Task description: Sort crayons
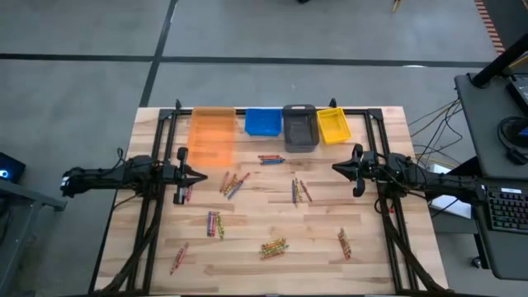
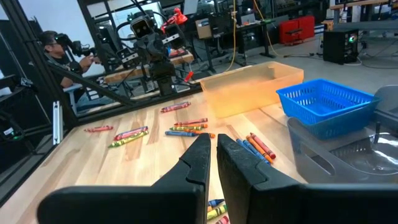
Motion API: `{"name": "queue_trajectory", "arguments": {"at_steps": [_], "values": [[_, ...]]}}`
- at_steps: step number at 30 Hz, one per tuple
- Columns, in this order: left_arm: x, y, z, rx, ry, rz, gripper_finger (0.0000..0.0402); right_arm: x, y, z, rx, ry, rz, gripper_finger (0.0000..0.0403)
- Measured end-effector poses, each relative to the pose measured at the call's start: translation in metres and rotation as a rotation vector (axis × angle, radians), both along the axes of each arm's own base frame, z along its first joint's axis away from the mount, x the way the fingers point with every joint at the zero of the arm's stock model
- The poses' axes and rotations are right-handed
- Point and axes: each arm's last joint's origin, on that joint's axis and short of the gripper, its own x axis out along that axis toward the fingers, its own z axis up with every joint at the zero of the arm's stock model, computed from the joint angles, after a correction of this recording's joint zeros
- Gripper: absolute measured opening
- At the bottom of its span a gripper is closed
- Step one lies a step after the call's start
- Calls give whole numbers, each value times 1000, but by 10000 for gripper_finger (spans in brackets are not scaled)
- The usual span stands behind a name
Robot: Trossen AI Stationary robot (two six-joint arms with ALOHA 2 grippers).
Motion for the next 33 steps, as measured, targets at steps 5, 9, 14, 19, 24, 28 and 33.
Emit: {"name": "queue_trajectory", "arguments": {"at_steps": [5,9,14,19,24,28,33], "values": [[0,0,0,0,0,0,0,0,0,0,0,0,0,22],[0,0,0,0,0,0,0,0,0,0,0,0,0,22],[0,0,0,0,0,0,0,0,0,0,0,0,0,22],[0,0,0,0,0,0,0,0,0,0,0,0,0,22],[0,0,0,0,0,0,0,0,0,0,0,0,0,22],[0,0,0,0,0,0,0,0,0,0,0,0,0,22],[0,0,1,-1,-13,0,0,0,0,0,1,-1,0,22]]}}
